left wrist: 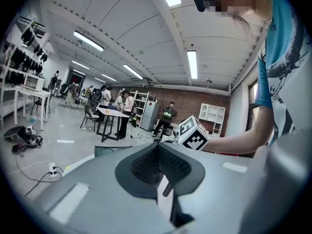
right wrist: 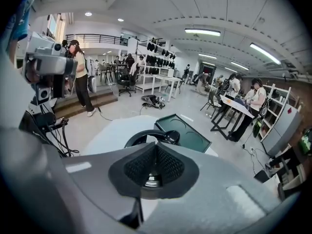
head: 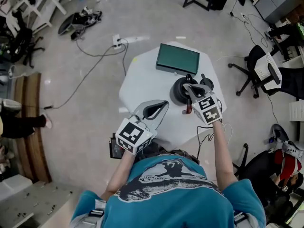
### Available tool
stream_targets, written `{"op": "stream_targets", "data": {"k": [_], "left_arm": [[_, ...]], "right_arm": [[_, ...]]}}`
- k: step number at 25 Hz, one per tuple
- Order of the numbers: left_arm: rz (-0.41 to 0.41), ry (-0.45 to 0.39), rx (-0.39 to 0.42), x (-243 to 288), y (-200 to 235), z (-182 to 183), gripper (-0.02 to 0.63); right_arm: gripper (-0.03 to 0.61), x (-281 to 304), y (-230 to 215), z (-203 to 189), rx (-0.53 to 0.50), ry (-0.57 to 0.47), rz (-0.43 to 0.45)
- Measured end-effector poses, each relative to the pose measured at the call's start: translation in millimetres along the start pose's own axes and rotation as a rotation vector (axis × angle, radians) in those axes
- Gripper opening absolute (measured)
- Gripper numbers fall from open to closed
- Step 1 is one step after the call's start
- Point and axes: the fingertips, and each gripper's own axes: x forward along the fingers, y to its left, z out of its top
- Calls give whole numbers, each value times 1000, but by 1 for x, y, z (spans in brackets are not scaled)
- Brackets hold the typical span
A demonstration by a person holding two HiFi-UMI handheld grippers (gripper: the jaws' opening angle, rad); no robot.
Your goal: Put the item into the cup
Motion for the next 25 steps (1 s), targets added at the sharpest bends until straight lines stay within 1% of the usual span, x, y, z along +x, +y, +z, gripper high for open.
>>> {"op": "stream_targets", "data": {"k": [6,9,13,15,20,25], "left_arm": [[-1,-4,-5,2,5,1,12],[1,-4,-8,2,8,-1,12],[1,-4,-13,2,10,-2,12],[0,-4,-12,3,10,-2,12],[-3,-1,-11,4,7,-3,12],[-1,1,-6,1,2,-3,12]], "right_arm": [[12,5,-2,-1,-7,24,5],[38,7,1,-4,-26,44,11],[52,8,3,-8,-28,58,10],[67,8,3,-8,-21,53,9],[71,6,2,-6,8,28,6],[71,-7,2,5,42,-35,-10]]}}
